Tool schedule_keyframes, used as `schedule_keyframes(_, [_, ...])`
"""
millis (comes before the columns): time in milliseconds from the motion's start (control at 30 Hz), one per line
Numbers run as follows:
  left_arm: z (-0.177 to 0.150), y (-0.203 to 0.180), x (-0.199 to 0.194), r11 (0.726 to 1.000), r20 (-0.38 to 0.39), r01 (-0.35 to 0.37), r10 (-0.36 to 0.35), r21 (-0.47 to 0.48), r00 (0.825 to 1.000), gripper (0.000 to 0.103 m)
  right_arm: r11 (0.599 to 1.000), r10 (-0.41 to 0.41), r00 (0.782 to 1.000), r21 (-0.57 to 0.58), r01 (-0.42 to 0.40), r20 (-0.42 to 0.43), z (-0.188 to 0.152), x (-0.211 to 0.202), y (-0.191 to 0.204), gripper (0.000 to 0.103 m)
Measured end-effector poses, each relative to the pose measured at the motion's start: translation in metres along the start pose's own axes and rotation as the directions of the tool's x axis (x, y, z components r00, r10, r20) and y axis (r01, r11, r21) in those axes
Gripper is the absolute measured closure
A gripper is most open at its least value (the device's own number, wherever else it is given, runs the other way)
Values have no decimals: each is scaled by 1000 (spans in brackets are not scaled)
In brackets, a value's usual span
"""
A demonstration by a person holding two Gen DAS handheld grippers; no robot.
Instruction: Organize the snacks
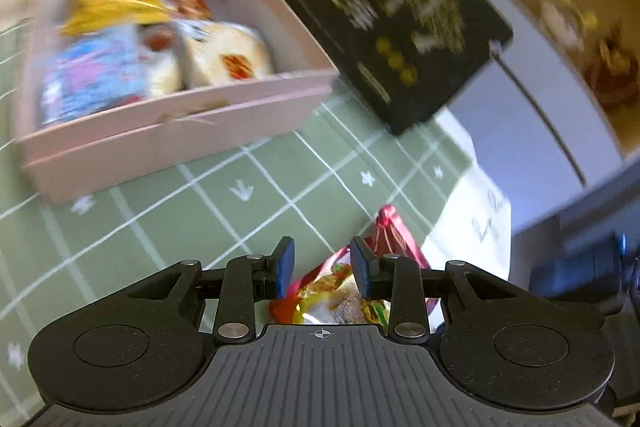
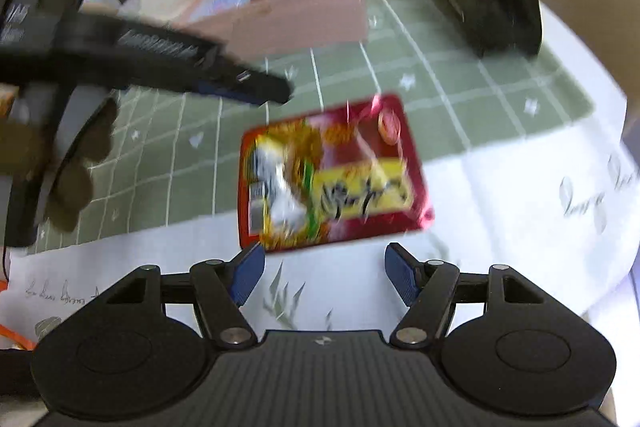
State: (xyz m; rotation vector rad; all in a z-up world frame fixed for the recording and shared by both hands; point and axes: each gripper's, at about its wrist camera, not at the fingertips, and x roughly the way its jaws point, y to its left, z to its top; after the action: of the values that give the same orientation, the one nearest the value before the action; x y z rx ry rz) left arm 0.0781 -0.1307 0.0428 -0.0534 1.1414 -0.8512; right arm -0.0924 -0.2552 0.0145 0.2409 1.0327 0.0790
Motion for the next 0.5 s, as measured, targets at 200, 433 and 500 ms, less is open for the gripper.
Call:
schedule_keyframes(200, [-3, -9, 22, 990, -155, 90, -73, 107, 985, 66, 998, -1, 997, -62, 6, 82, -5, 5, 6, 34])
schedule_keyframes(433, [-19, -5, 5, 995, -135, 90, -94, -34, 986, 66, 994, -56, 993, -83, 65, 102, 22, 24, 6, 14])
schedule_keyframes(500, [-25, 4, -2, 988, -91, 89, -101, -128, 991, 66, 998, -37, 994, -43, 42, 103, 26, 25, 6, 10])
